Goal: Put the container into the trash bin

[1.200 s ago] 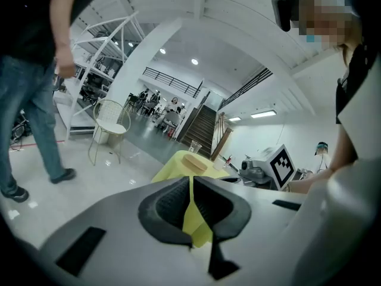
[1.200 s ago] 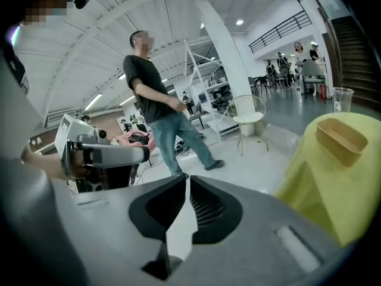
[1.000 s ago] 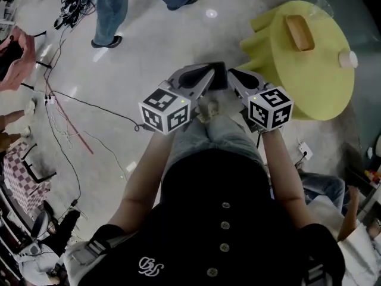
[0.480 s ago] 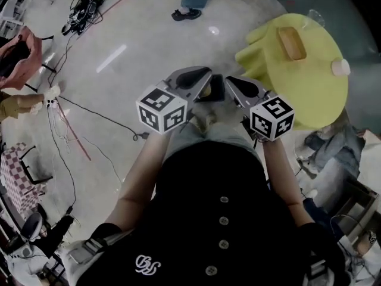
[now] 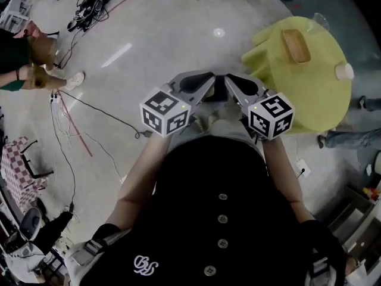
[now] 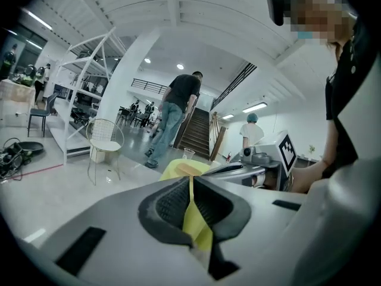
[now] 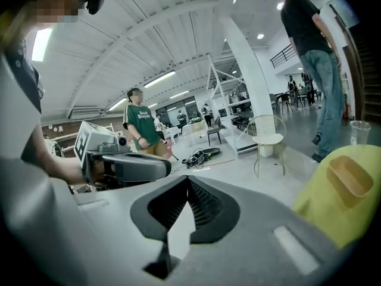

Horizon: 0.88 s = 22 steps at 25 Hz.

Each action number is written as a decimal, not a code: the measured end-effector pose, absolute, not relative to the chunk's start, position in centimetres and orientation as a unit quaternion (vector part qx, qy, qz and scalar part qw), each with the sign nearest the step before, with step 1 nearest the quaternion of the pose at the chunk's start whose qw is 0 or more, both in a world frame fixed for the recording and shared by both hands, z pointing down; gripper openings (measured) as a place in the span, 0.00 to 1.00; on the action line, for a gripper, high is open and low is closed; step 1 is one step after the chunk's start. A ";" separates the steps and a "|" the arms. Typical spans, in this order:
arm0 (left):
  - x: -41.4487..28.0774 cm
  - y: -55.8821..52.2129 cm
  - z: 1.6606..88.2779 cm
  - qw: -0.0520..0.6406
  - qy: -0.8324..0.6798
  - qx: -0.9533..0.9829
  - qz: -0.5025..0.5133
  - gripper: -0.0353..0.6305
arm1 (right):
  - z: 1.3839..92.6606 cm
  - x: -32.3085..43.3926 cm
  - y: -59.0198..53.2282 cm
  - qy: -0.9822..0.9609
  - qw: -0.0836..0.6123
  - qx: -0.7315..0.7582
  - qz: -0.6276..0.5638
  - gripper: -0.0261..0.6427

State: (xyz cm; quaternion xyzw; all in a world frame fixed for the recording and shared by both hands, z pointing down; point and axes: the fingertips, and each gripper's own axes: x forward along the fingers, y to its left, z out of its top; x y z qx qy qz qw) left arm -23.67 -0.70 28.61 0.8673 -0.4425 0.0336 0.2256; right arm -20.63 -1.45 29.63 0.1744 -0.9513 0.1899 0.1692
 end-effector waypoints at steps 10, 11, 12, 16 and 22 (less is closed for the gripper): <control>-23.2 -0.5 29.9 0.241 -0.437 0.866 0.043 0.09 | 29.4 -20.3 -1.9 -0.951 0.179 0.167 0.187 0.05; -23.1 -0.5 30.0 0.242 -0.434 0.867 0.045 0.09 | 29.3 -20.2 -2.1 -0.952 0.180 0.167 0.185 0.05; -23.0 -0.6 30.1 0.242 -0.433 0.867 0.046 0.09 | 29.2 -20.2 -2.2 -0.952 0.182 0.165 0.183 0.05; -22.4 -0.8 30.2 0.247 -0.426 0.869 0.044 0.09 | 28.8 -19.9 -2.0 -0.952 0.196 0.160 0.175 0.04; -21.0 -1.2 30.8 0.256 -0.421 0.869 0.043 0.09 | 29.0 -19.0 -2.0 -0.951 0.215 0.136 0.174 0.04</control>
